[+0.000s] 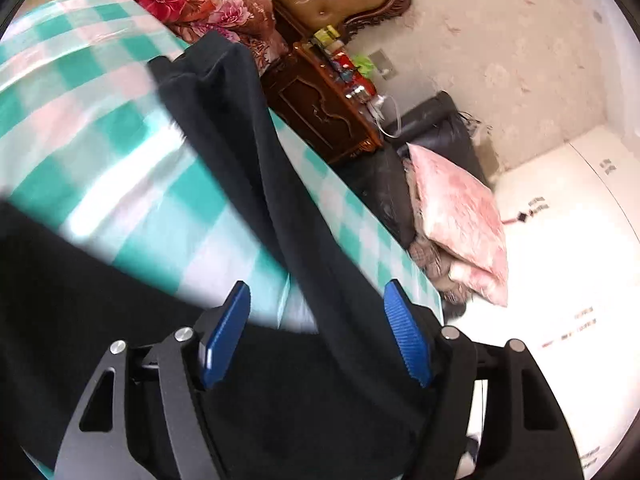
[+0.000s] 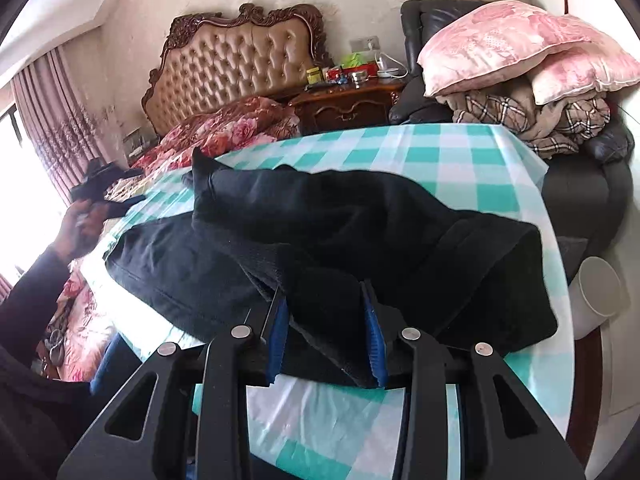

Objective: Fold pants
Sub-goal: 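Grasp the pant leg hem with the left tool while the right tool holds the waistband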

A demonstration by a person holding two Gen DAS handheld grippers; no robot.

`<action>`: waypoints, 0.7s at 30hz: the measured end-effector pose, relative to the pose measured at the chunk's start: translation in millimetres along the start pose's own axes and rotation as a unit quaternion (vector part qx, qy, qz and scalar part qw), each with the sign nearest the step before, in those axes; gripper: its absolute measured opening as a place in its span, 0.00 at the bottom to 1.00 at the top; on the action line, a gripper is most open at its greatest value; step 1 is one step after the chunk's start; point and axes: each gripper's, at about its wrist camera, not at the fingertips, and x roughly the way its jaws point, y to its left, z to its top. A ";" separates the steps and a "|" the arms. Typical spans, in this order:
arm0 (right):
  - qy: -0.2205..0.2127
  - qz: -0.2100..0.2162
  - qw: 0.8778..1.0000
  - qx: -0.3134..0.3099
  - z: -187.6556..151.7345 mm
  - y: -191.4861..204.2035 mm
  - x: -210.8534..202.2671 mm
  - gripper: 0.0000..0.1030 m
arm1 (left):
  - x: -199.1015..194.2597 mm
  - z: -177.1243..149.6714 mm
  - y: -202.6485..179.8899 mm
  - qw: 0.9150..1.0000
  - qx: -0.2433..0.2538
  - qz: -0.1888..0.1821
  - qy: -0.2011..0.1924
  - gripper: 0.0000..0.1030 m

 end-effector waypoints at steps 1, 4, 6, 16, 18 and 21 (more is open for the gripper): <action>0.001 -0.001 1.000 0.000 1.0 -2.4 0.0 0.36 | 18.5 18.2 0.5 1.000 -0.004 0.009 0.007 0.61; 0.008 0.000 1.000 -0.001 1.8 -6.1 1.2 0.36 | 55.4 55.6 5.2 0.999 -0.017 0.042 0.011 0.60; 0.012 -0.001 1.000 -0.003 1.3 -7.1 1.5 0.36 | 82.4 81.5 15.1 0.997 -0.043 0.060 0.015 0.60; 0.043 -0.008 0.999 -0.018 14.7 -13.9 -1.3 0.36 | 142.1 140.8 30.3 0.994 -0.055 0.082 0.053 0.09; 0.046 -0.016 0.999 -0.024 29.8 -20.1 -0.7 0.35 | 113.4 149.2 14.4 0.996 -0.041 0.070 0.039 0.08; 0.023 -0.041 0.998 -0.030 73.7 -37.1 -6.7 0.35 | 56.5 142.3 -9.8 0.998 -0.033 0.044 0.010 0.08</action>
